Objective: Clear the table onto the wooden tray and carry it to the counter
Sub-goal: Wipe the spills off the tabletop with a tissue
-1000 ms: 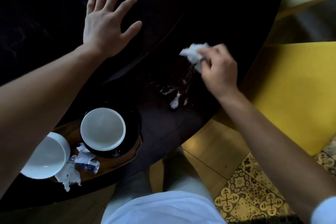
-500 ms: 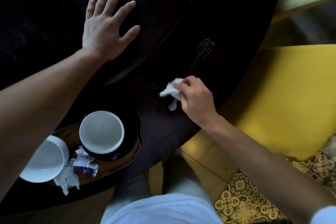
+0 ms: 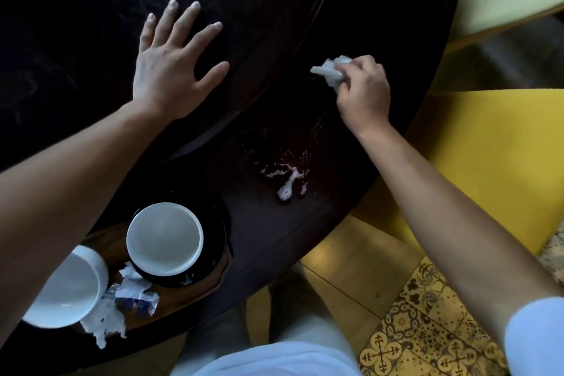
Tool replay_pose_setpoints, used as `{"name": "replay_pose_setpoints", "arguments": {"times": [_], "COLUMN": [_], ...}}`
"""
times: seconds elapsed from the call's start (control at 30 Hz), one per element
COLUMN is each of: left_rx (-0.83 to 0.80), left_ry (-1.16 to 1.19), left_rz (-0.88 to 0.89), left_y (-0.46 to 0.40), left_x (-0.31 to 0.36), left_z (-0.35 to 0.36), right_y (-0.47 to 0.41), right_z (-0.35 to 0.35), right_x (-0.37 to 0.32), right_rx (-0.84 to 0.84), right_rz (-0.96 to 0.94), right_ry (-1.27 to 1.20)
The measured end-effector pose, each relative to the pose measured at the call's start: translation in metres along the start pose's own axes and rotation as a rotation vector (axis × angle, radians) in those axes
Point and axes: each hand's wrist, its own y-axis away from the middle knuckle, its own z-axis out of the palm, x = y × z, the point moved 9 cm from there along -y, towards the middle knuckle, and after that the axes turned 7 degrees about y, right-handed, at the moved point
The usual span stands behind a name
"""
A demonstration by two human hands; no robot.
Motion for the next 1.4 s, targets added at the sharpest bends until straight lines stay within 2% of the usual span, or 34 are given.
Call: {"name": "replay_pose_setpoints", "arguments": {"times": [0.27,0.4,0.5,0.6,0.67,0.8,0.97,1.17,1.3,1.4], "left_rx": [0.010,0.003,0.002,0.005,0.008,0.007,0.004,0.014,0.006,0.005], "left_ry": [0.001,-0.001,0.001,-0.003,-0.005,-0.009,-0.011,-0.008,-0.004,-0.005], "left_rz": [0.006,0.004,0.004,0.001,0.004,0.004,0.002,0.006,0.005,0.003], "left_y": [0.000,-0.001,0.000,0.001,0.001,0.002,0.001,0.000,0.000,0.001], "left_x": [0.002,0.002,0.001,0.000,-0.001,-0.002,-0.001,0.000,0.000,0.000], "left_z": [0.000,0.000,0.000,0.000,-0.001,0.000,0.000,0.000,0.000,0.000], "right_y": [0.118,0.133,0.083,0.011,-0.021,-0.039,0.007,0.102,0.135,0.161], "right_z": [0.013,0.012,-0.013,-0.037,-0.036,-0.015,-0.001,0.012,0.006,0.001], "right_x": [-0.059,-0.065,-0.025,0.034,0.052,0.047,0.013,-0.038,-0.043,-0.050], "right_rx": [-0.084,-0.169,-0.020,0.151,0.147,0.070,0.075,-0.050,-0.078,-0.062], "right_rz": [-0.235,-0.293,-0.126,0.105,0.174,0.165,0.087,-0.031,-0.056,-0.183], "right_ry": [-0.062,-0.163,-0.206,-0.116,-0.070,-0.039,-0.063,-0.121,-0.259,-0.308]}}
